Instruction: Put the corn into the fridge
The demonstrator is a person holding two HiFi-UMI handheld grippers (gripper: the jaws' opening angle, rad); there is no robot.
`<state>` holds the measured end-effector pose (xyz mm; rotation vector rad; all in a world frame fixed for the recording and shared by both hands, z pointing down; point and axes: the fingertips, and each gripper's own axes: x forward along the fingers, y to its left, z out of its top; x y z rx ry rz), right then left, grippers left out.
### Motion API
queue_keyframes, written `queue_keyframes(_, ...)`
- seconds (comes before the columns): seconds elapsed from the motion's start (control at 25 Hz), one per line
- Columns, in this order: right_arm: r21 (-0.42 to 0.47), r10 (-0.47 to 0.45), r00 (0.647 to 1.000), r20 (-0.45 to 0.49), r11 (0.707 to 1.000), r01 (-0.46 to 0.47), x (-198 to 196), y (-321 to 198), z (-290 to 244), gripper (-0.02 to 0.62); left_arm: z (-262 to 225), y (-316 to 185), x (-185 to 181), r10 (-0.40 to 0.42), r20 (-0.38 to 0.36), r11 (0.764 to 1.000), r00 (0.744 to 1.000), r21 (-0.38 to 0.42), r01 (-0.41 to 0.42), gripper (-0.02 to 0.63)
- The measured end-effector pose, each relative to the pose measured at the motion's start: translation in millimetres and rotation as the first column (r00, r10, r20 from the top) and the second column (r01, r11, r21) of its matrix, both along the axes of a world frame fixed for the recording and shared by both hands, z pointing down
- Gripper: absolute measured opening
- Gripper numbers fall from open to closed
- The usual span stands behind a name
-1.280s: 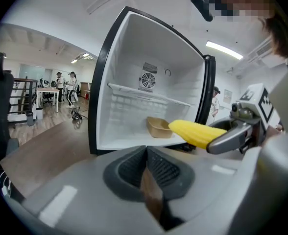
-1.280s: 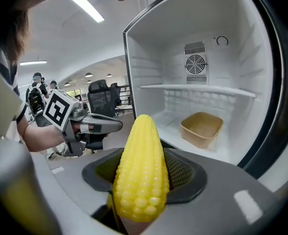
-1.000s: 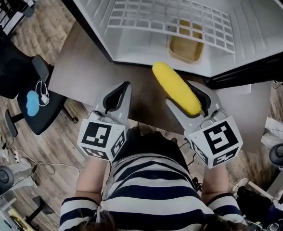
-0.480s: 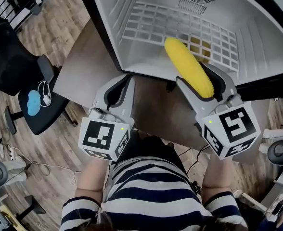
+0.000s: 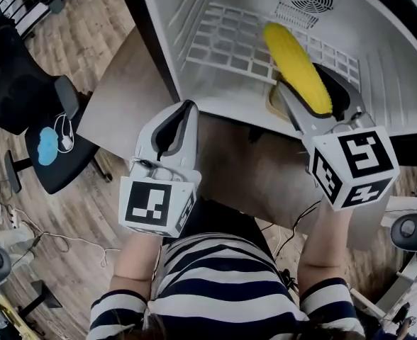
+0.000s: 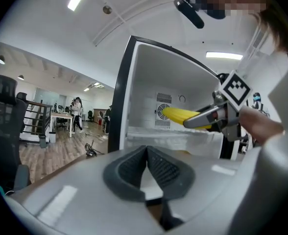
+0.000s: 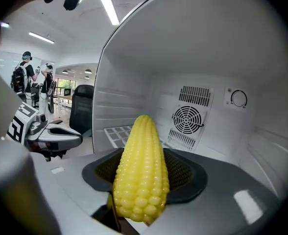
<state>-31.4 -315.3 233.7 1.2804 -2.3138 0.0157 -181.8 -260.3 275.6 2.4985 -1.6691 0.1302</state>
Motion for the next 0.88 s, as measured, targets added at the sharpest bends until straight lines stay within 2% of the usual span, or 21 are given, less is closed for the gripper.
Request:
queue_keyframes(0.36, 0.001, 0.027, 0.995, -0.1, 1.0, -0.027, 10, -30, 7, 0.256, 3, -8, 2, -0.033, 0.005, 0.999, 0.999, 0.036, 0.033, 0.0)
queue_keyframes(0.64, -0.04, 0.021, 0.992, -0.126, 0.999, -0.026, 10, -40, 24, 0.258, 14, -13, 5, -0.029, 0.02, 1.0, 0.999, -0.001, 0.029, 0.0)
queue_keyframes(0.88, -0.044, 0.012, 0.994, -0.111, 0.999, -0.017, 7, -43, 23, 0.259, 17, -13, 10, -0.011, 0.026, 1.0, 1.0, -0.019, 0.011, 0.0)
